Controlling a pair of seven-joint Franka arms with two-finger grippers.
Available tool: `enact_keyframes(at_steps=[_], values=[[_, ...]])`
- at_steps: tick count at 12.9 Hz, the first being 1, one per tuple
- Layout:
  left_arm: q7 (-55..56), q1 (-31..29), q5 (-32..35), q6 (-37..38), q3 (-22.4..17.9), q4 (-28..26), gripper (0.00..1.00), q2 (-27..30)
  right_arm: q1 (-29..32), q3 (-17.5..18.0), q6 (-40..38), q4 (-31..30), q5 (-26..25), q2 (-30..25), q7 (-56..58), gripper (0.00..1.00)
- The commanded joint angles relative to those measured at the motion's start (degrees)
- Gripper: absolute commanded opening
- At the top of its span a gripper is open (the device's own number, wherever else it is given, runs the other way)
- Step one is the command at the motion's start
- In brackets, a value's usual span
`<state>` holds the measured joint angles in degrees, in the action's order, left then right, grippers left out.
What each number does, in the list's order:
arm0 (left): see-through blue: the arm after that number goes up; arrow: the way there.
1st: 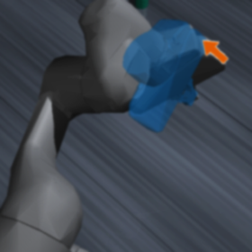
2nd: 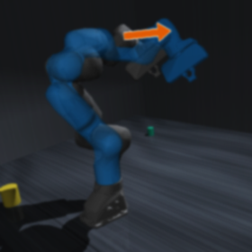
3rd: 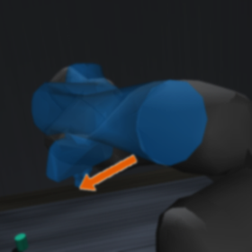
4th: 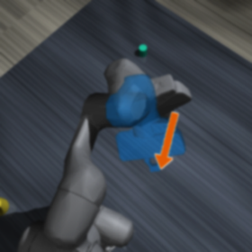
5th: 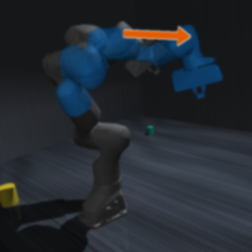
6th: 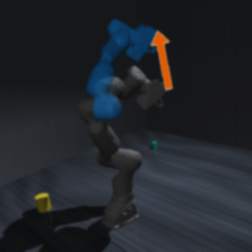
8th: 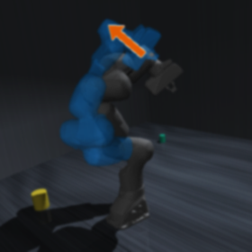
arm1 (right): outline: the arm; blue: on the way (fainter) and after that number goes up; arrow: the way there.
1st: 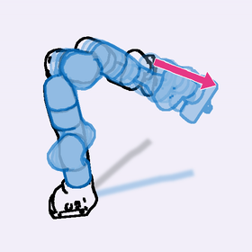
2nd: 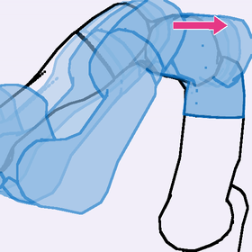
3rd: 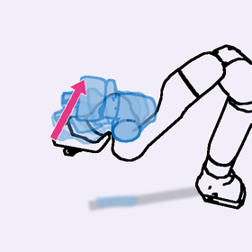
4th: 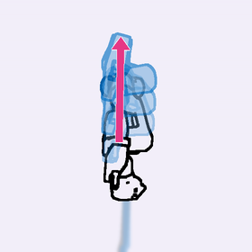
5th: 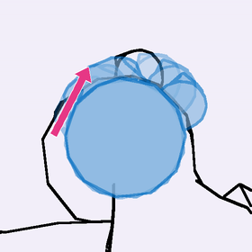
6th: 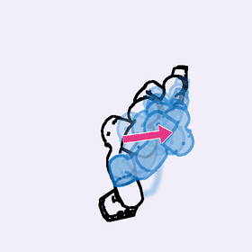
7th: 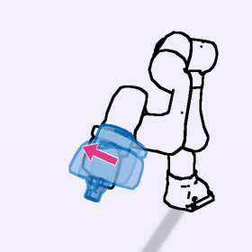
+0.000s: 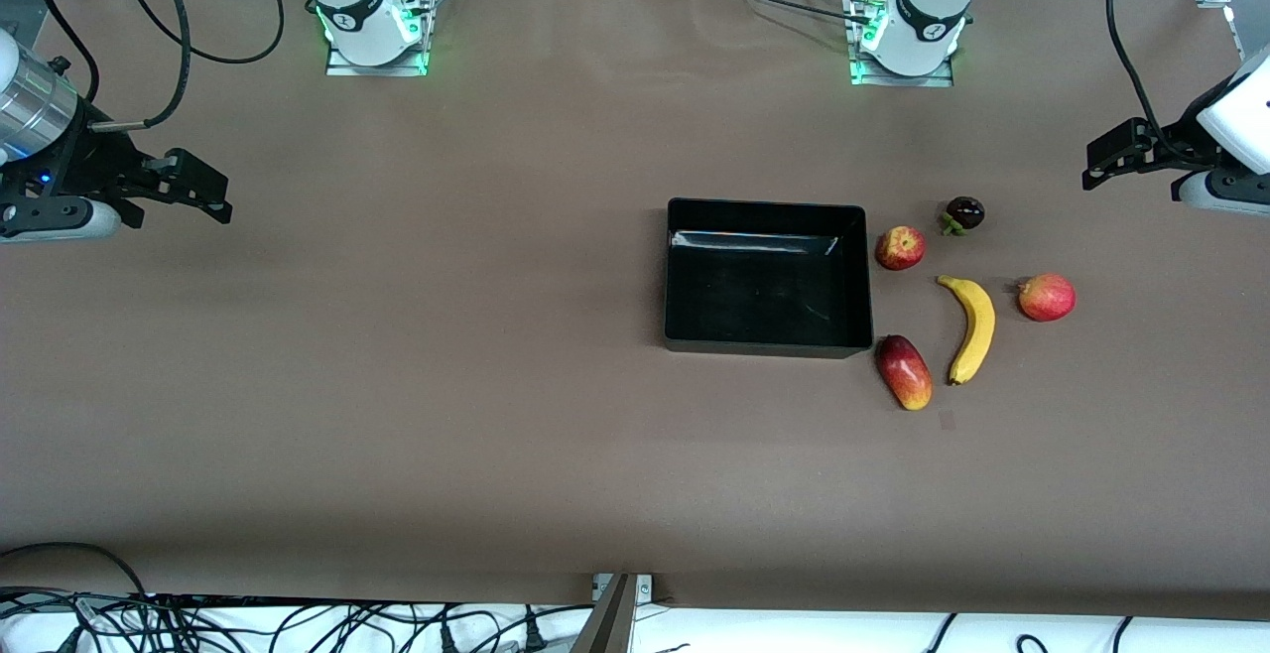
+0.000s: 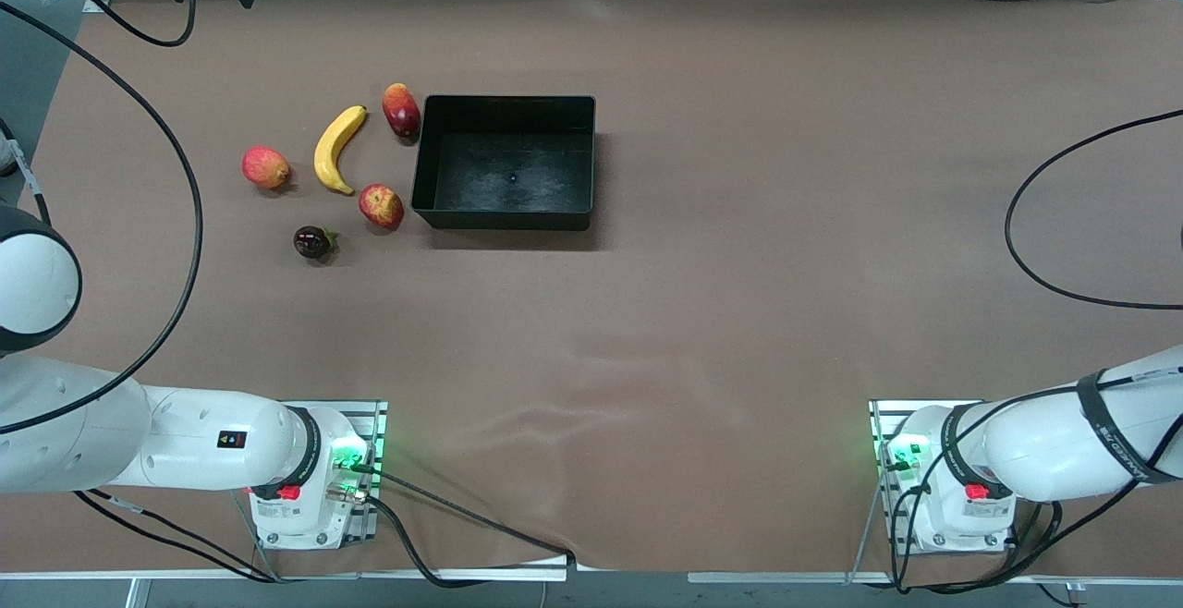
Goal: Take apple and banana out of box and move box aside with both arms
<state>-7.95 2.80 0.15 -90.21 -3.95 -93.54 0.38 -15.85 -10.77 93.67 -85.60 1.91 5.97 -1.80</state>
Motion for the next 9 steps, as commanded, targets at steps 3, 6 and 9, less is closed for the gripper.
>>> enact_keyframes(at_steps=[3,6,9], values=[[0.48,0.28,0.03,-0.94,-0.53,-1.99,1.0,1.56,0.12,-0.39,-0.16,0.26,0.11,-0.44,0.57,1.0],[0.48,0.02,0.03,-0.67,-0.53,-1.99,1.0,1.64,0.12,-0.39,-0.42,0.26,0.02,-0.44,0.57,1.0],[0.39,-0.25,0.03,-0.67,-0.53,-1.99,1.0,1.64,-0.14,0.31,-0.77,0.26,-0.07,-0.44,-0.31,1.0]])
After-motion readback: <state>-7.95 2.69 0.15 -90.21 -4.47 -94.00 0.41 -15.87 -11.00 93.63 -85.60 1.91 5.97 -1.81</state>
